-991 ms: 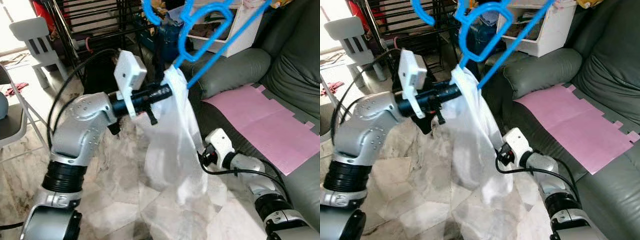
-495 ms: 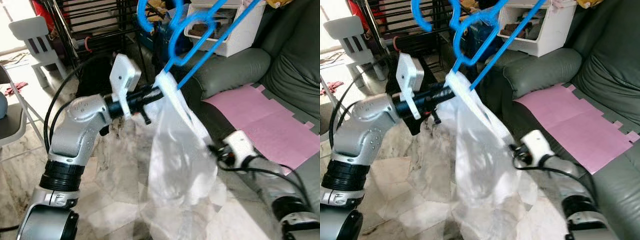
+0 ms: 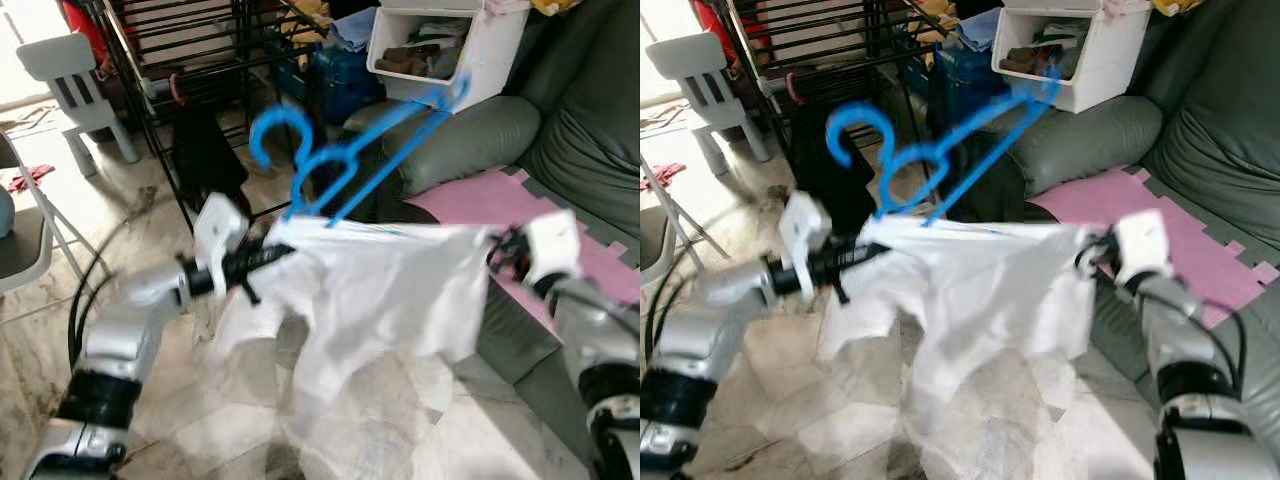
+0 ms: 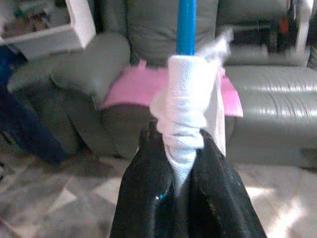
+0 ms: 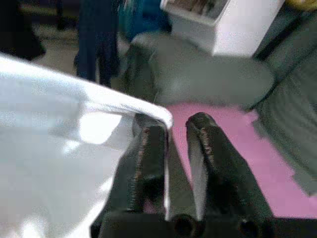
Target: Hang hanger
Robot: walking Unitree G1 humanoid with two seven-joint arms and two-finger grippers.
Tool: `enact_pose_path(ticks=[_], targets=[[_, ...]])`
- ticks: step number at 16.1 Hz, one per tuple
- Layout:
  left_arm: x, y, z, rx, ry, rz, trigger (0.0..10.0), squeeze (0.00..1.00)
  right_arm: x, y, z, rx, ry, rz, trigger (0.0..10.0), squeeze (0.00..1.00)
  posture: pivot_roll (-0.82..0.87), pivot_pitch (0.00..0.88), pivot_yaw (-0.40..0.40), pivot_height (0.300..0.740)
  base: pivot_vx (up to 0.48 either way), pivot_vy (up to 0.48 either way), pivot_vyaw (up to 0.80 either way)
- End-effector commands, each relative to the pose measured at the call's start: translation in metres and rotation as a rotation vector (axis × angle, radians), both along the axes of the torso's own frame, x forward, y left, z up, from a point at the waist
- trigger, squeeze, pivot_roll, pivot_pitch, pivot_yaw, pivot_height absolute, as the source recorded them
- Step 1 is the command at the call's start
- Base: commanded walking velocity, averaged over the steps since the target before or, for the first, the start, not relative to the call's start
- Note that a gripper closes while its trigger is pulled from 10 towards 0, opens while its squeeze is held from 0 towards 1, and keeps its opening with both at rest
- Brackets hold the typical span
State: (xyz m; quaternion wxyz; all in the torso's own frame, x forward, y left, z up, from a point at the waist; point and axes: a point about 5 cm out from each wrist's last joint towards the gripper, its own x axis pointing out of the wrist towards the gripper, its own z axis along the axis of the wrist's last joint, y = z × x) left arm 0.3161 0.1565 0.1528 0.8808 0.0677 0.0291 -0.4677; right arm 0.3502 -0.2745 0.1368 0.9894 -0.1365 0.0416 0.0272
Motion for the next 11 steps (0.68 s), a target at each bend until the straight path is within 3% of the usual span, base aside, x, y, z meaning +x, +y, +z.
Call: enact_pose_path(ticks=[1,3,5,6,8,11], targets=[[-0.001,0.023,0.001,0.044,-0.021,0.048,0.0,0.0,-0.003,-0.029,0.018,0.045,-0.063,-0.155,0.0,0.0,-0.13,0.0,0.022,0.74,0.0,0.0,0.0],[-0.017,0.021,-0.018,0.112,0.05,-0.069,0.0,0.0,0.008,-0.028,0.044,0.069,-0.141,-0.17,0.0,0.0,-0.14,0.0,0.018,0.74,0.0,0.0,0.0],[-0.022,0.02,-0.023,0.102,0.082,-0.098,0.0,0.0,0.015,-0.027,0.061,0.078,-0.178,-0.173,0.0,0.0,-0.14,0.0,0.017,0.74,0.0,0.0,0.0],[-0.022,0.02,-0.023,0.102,0.082,-0.098,0.0,0.0,0.015,-0.027,0.061,0.078,-0.178,-0.173,0.0,0.0,-0.14,0.0,0.017,0.74,0.0,0.0,0.0],[-0.027,0.021,-0.033,0.186,0.09,-0.159,0.0,0.0,0.02,-0.023,0.072,0.108,-0.203,-0.176,0.0,0.0,-0.14,0.0,0.018,0.74,0.0,0.0,0.0],[-0.032,0.02,-0.042,0.297,0.082,-0.239,0.0,0.0,0.022,-0.02,0.071,0.123,-0.191,-0.169,0.0,0.0,-0.14,0.0,0.018,0.74,0.0,0.0,0.0]])
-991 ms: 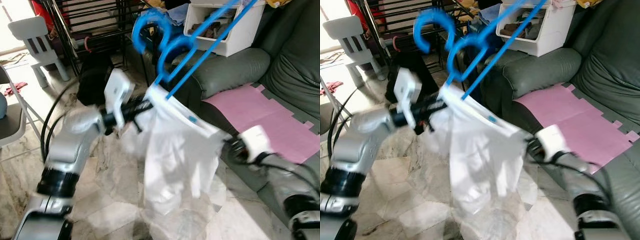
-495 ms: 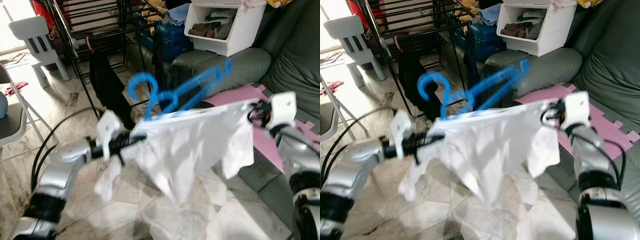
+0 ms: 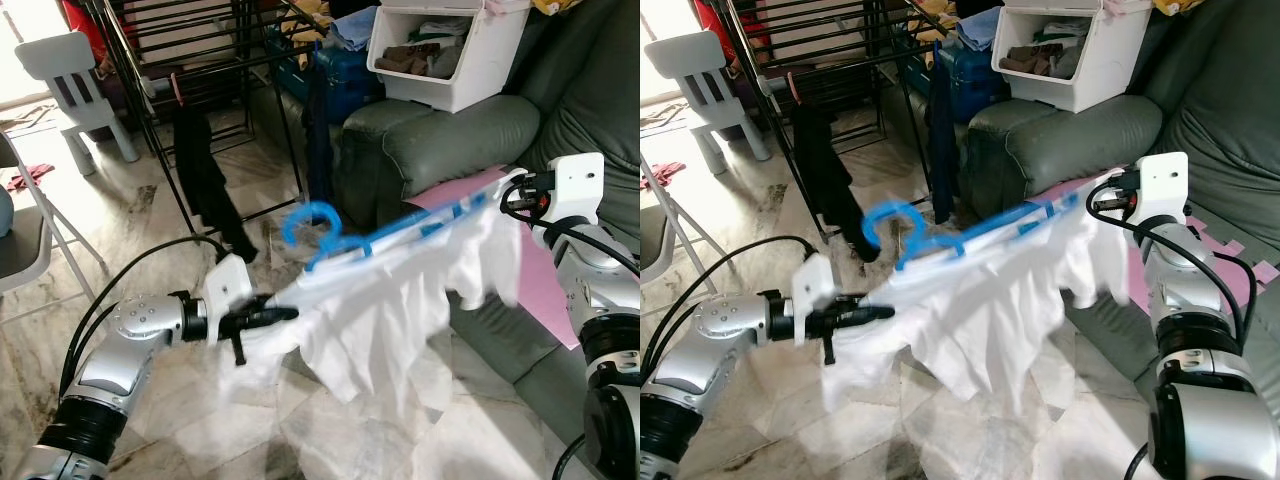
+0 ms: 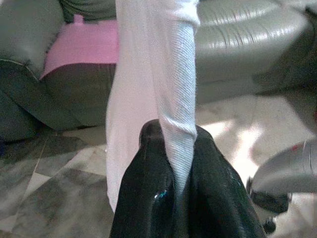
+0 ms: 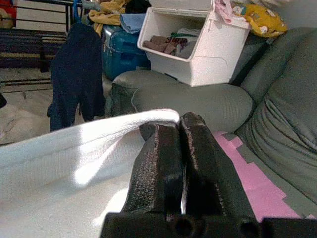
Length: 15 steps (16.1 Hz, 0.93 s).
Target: Hang hanger
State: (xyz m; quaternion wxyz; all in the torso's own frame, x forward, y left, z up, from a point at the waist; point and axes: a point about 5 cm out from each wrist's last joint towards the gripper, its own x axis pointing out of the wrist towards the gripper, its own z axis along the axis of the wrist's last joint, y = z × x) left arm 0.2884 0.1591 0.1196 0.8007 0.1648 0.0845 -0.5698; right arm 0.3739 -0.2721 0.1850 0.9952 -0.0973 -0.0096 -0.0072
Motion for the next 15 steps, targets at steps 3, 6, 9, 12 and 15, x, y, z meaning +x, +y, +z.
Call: enact_pose_path(ticks=[3,6,9,12,15], targets=[[-0.001,0.015,-0.013,0.15,0.012,-0.023,0.0,0.0,-0.001,-0.021,0.022,0.064,-0.075,-0.106,0.0,0.0,-0.15,0.0,0.025,0.74,0.0,0.0,0.0],[0.014,0.013,-0.02,0.183,-0.031,0.086,0.0,0.0,0.0,-0.015,0.019,0.076,-0.072,-0.082,0.0,0.0,-0.15,0.0,0.029,0.74,0.0,0.0,0.0],[0.027,0.012,-0.028,0.166,-0.051,0.238,0.0,0.0,-0.001,-0.012,0.015,0.077,-0.066,-0.069,0.0,0.0,-0.16,0.0,0.034,0.74,0.0,0.0,0.0],[0.034,0.014,-0.04,0.18,-0.04,0.35,0.0,0.0,-0.002,-0.012,0.013,0.073,-0.06,-0.061,0.0,0.0,-0.16,0.0,0.039,0.74,0.0,0.0,0.0],[0.038,0.009,-0.044,0.206,-0.059,0.394,0.0,0.0,0.001,-0.003,0.013,0.083,-0.06,-0.033,0.0,0.0,-0.16,0.0,0.043,0.74,0.0,0.0,0.0]])
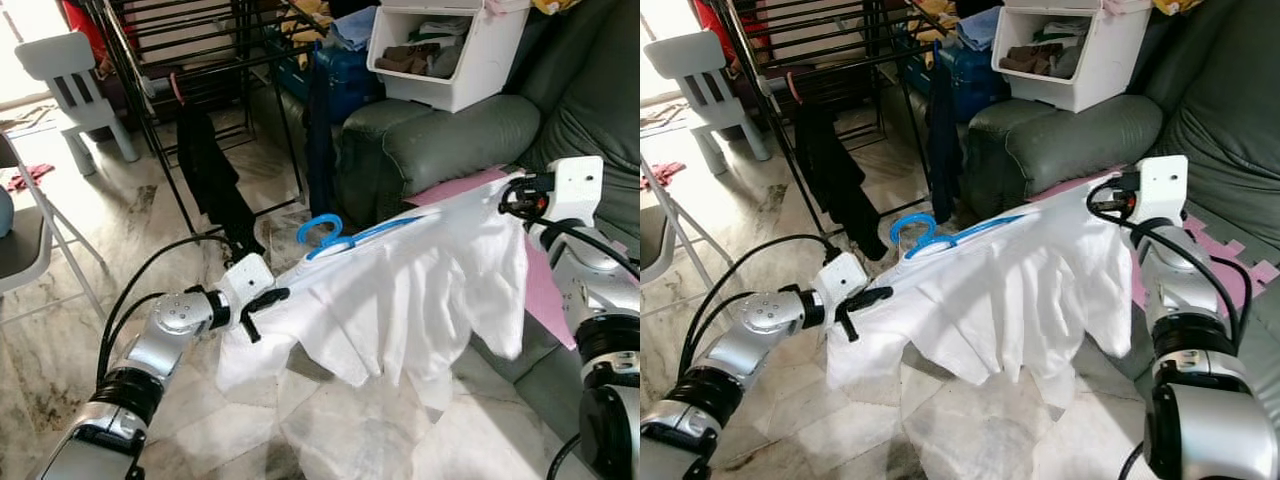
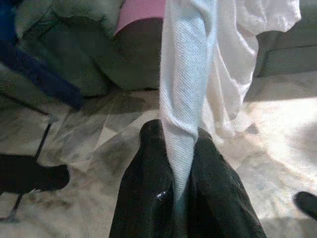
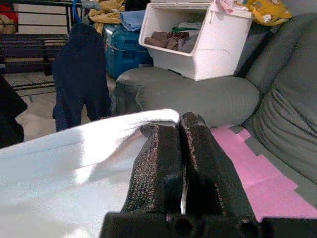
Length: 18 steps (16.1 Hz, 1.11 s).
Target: Hang hanger
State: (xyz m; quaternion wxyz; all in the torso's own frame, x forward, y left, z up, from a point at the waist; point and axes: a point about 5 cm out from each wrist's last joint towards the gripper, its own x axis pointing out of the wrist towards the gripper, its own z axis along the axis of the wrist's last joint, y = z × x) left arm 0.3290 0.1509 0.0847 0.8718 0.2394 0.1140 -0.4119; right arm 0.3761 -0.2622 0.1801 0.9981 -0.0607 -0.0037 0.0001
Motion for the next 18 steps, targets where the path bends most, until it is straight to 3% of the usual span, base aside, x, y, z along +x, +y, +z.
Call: enact_pose_path(ticks=[1,3,4,7,9,11,13,15,18], targets=[[-0.003,0.007,-0.012,0.039,0.04,0.057,0.0,0.0,0.002,0.002,0.016,0.025,-0.064,-0.002,0.0,0.0,-0.17,0.0,0.043,0.74,0.0,0.0,0.0],[0.003,-0.017,-0.012,-0.013,0.032,0.093,0.0,0.0,0.005,0.041,0.008,0.033,-0.045,0.16,0.0,0.0,-0.16,0.0,0.041,0.74,0.0,0.0,0.0],[0.004,-0.034,-0.012,-0.053,0.035,0.106,0.0,0.0,0.001,0.071,0.002,0.001,-0.035,0.308,0.0,0.0,-0.16,0.0,0.039,0.74,0.0,0.0,0.0],[0.004,-0.066,-0.012,-0.135,0.058,0.141,0.0,0.0,-0.02,0.116,-0.009,-0.056,-0.02,0.571,0.0,0.0,-0.17,0.0,0.035,0.74,0.0,0.0,0.0],[0.008,-0.073,-0.012,-0.167,0.059,0.213,0.0,0.0,-0.031,0.119,-0.013,-0.073,0.007,0.637,0.0,0.0,-0.17,0.0,0.038,0.74,0.0,0.0,0.0],[0.015,-0.068,-0.008,-0.186,0.049,0.316,0.0,0.0,-0.046,0.116,-0.021,-0.125,0.067,0.71,0.0,0.0,-0.18,0.0,0.039,0.74,0.0,0.0,0.0],[0.021,-0.057,-0.005,-0.186,0.028,0.403,0.0,0.0,-0.059,0.112,-0.031,-0.159,0.133,0.76,0.0,0.0,-0.18,0.0,0.042,0.74,0.0,0.0,0.0],[0.031,-0.036,0.001,-0.192,0.01,0.532,0.0,0.0,-0.076,0.108,-0.046,-0.194,0.244,0.824,0.0,0.0,-0.18,0.0,0.044,0.74,0.0,0.0,0.0],[0.037,-0.025,0.007,-0.215,0.003,0.595,0.0,0.0,-0.098,0.114,-0.066,-0.266,0.35,0.972,0.0,0.0,-0.17,0.0,0.044,0.74,0.0,0.0,0.0]])
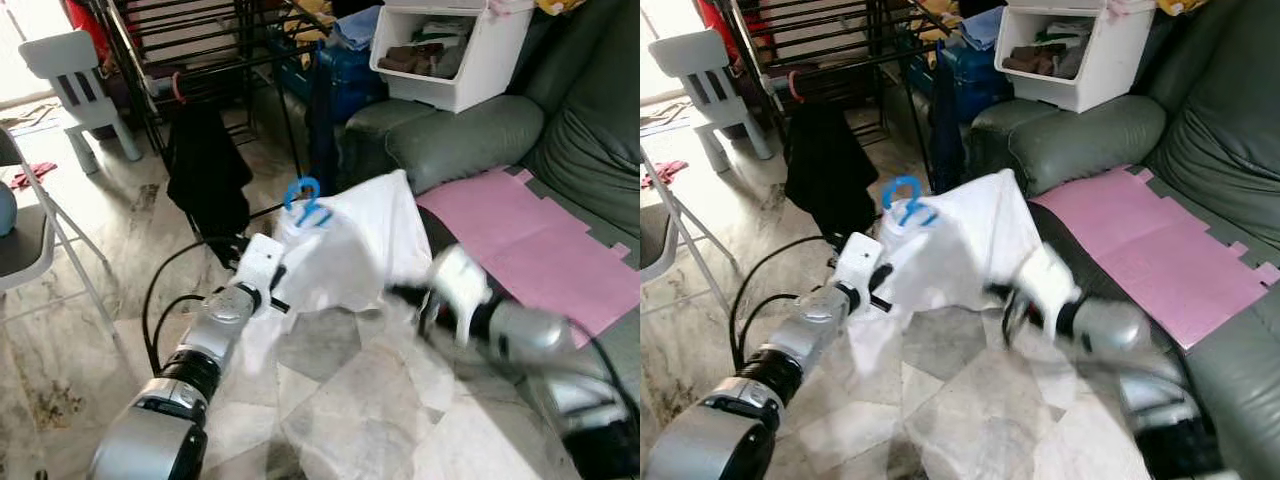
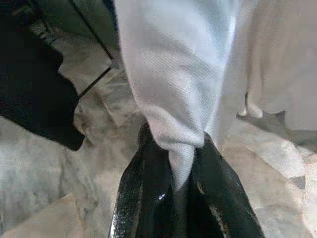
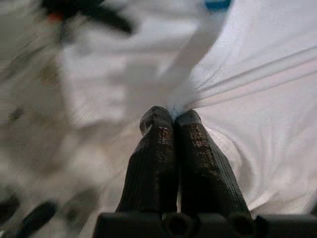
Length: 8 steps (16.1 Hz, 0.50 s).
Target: Hang hanger
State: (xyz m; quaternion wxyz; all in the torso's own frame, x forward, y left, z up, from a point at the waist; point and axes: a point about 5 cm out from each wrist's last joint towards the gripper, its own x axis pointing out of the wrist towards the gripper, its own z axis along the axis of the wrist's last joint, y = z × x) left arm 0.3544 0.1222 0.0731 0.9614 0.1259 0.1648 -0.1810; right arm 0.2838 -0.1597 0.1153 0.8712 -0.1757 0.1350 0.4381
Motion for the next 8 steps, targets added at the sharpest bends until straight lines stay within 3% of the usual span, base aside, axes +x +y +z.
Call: enact_pose_path(ticks=[1,3,4,7,8], targets=[[0.013,0.005,0.02,-0.053,-0.062,0.076,0.0,0.0,-0.011,0.013,-0.005,-0.015,0.039,0.109,0.0,0.0,-0.17,0.0,0.044,0.74,0.0,0.0,0.0],[0.015,0.009,0.023,-0.074,-0.059,0.109,0.0,0.0,-0.031,0.018,-0.015,-0.045,0.103,0.225,0.0,0.0,-0.17,0.0,0.042,0.74,0.0,0.0,0.0],[0.016,0.01,0.023,-0.072,-0.064,0.104,0.0,0.0,-0.028,0.015,-0.02,-0.103,0.076,0.189,10.0,0.0,-0.16,0.0,0.051,0.74,0.0,0.0,0.0],[0.015,0.007,0.026,-0.063,-0.084,0.048,0.0,0.0,-0.01,-0.001,-0.025,-0.192,-0.017,0.019,10.0,0.0,-0.14,0.0,0.047,0.74,0.0,0.0,0.0],[0.016,0.007,0.027,-0.068,-0.087,0.041,0.0,0.0,-0.006,-0.007,-0.024,-0.196,-0.037,-0.025,10.0,0.46,-0.14,0.0,0.044,0.74,0.0,0.0,0.0]])
